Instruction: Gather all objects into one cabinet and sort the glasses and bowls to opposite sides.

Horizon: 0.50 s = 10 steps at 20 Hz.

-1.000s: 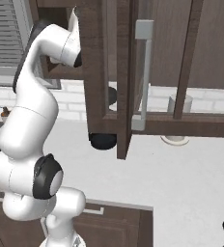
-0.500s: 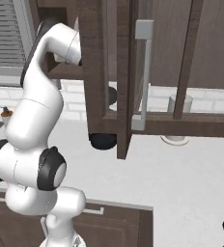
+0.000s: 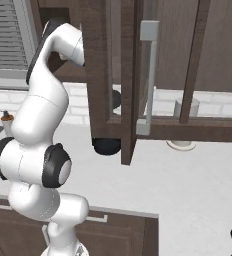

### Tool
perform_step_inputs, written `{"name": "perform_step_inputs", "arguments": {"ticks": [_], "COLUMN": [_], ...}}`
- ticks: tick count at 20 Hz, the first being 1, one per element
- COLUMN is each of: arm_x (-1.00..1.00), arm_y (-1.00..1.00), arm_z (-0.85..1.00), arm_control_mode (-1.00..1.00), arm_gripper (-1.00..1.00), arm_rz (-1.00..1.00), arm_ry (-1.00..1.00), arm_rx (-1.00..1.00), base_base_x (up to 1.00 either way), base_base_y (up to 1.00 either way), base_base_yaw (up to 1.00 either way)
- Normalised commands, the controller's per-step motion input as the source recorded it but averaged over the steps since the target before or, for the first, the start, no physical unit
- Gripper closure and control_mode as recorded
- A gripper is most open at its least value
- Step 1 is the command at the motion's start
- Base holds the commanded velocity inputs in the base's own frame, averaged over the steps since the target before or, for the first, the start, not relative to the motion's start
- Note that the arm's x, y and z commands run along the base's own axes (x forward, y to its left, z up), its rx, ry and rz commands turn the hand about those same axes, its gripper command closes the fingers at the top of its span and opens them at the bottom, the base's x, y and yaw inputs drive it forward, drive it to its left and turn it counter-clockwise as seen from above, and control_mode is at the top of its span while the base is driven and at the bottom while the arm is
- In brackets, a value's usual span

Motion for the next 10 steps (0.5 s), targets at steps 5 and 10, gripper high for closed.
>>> {"name": "perform_step_inputs", "arguments": {"ticks": [5,10], "arm_x": [0.28,0.41], "arm_y": [0.00,0.00], "arm_z": [0.00,-0.02], "arm_control_mode": [-1.00,-1.00], "arm_gripper": [-1.00,-1.00], "arm_rz": [0.00,0.00], "arm_ry": [-0.16,-0.01], "arm_rx": [0.03,0.00], "base_base_x": [0.00,0.00], "base_base_y": [0.00,0.00], "base_base_yaw": [0.00,0.00]}}
